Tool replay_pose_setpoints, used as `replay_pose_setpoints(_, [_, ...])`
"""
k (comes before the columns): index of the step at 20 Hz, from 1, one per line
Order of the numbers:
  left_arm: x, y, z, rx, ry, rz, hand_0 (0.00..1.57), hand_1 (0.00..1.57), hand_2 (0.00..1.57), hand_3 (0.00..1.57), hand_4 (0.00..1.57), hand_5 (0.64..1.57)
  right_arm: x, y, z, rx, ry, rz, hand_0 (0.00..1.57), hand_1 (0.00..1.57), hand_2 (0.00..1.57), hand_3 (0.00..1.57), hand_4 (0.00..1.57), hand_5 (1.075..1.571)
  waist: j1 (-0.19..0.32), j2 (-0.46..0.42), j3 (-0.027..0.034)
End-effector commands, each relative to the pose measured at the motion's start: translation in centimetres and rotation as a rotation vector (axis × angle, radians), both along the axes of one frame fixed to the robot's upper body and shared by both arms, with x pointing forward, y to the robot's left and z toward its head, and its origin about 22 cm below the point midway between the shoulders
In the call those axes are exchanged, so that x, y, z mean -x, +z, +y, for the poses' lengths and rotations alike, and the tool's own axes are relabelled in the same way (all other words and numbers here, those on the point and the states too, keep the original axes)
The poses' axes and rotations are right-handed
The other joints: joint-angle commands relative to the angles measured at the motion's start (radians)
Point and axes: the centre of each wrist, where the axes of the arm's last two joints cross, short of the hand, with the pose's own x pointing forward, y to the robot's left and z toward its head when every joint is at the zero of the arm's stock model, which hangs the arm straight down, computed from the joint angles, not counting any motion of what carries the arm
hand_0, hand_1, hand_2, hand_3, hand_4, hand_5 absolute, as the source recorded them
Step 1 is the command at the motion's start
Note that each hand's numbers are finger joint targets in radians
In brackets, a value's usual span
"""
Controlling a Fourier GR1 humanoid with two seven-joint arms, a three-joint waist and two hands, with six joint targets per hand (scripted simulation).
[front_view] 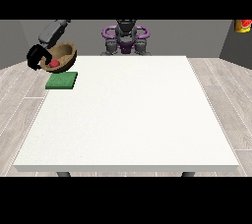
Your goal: Pick the cup and pour the ball into the bowl, then pick the bowl and place it on the pad
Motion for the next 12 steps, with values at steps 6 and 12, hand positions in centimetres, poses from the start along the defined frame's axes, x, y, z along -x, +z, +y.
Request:
replay_pose_setpoints(6, [0.1,-0.1,-0.4,0.010,-0.015,0.027,0.00,0.00,0.00,0.00,1.20,1.560,1.3,0.2,-2.4,0.062,-0.172,0.007,1.55,1.55,1.51,0.93,0.00,1.554,0.013,-0.025,0.0000])
replay_pose_setpoints(12, [0.9,-0.4,1.4,-0.017,0.022,-0.008,0.00,0.00,0.00,0.00,1.19,1.563,-0.8,-1.4,1.7,-0.007,-0.137,-0.036,1.46,1.46,1.41,0.83,0.00,1.532,0.002,0.011,-0.0007])
